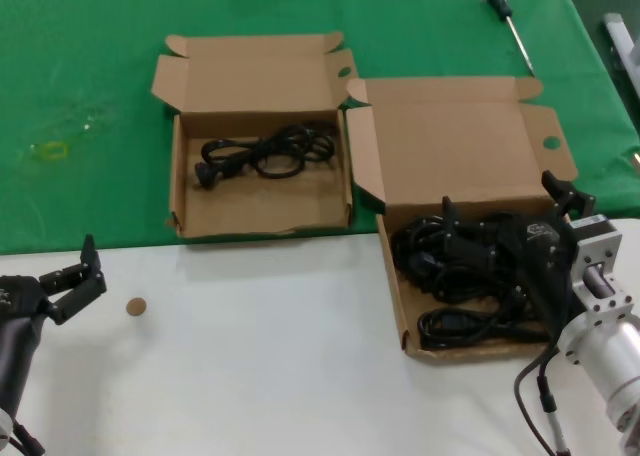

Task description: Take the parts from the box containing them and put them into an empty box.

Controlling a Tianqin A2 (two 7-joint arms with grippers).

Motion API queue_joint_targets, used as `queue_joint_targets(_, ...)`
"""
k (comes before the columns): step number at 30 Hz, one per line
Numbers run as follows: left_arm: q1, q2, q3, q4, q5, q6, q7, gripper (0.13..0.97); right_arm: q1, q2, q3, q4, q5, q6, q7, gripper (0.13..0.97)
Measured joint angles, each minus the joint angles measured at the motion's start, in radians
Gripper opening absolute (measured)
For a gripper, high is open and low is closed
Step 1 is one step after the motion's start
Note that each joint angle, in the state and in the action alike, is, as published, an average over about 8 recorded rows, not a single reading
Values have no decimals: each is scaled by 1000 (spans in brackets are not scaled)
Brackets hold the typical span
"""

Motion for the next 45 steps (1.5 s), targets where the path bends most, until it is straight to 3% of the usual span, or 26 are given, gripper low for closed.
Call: queue_joint_targets(45, 0, 0, 0, 0, 0, 0, 0, 966, 0, 0, 0, 0, 0, 0, 0, 966)
